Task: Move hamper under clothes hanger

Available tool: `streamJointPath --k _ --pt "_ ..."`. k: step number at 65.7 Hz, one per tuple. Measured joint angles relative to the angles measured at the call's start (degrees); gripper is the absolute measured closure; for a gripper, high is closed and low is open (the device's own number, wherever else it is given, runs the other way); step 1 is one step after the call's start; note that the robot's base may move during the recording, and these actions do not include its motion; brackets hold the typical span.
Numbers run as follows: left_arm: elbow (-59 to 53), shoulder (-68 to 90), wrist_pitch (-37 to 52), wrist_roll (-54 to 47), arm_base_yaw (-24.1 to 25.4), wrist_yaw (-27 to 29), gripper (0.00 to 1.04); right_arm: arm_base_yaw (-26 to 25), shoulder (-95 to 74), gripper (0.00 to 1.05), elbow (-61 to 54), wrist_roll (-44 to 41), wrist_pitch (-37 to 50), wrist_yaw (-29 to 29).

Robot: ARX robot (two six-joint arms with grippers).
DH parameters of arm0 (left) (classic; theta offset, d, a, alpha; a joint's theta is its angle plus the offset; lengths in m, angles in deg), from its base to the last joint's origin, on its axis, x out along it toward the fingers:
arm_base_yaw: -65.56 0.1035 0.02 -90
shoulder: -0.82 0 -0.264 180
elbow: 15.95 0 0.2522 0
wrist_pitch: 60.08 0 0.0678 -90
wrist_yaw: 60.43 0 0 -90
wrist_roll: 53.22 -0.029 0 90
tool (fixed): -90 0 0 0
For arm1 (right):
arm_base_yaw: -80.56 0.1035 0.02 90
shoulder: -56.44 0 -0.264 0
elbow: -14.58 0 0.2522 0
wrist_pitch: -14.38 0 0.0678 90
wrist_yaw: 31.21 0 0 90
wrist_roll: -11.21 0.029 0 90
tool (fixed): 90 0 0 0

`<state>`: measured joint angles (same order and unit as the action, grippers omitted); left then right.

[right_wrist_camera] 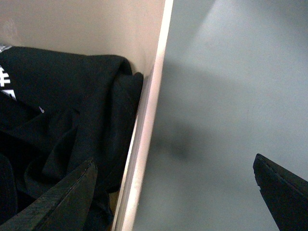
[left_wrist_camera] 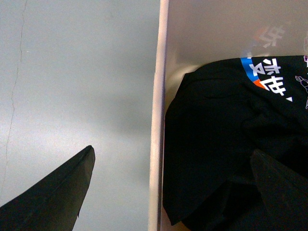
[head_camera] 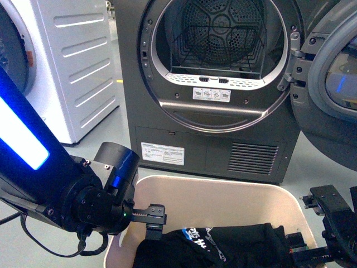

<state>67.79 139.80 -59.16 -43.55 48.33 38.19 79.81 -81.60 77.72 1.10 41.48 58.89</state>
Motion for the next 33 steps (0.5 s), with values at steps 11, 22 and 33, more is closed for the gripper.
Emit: streamJointPath --k 11,22,33 --pt "-0.17 0.0 0.31 0.35 -0.02 -0.11 0.07 0.39 -0.24 0.11 0.63 0.02 -1.16 0.55" --pt "-0.61 0.0 0.37 0.35 -0.02 0.24 0.31 0.81 -0.24 0.37 0.81 0.11 -2.34 2.05" --pt "-0.81 0.0 0.37 0.33 -0.02 0.26 0.58 1.25 -0.24 0.63 0.83 0.24 -2.95 1.97"
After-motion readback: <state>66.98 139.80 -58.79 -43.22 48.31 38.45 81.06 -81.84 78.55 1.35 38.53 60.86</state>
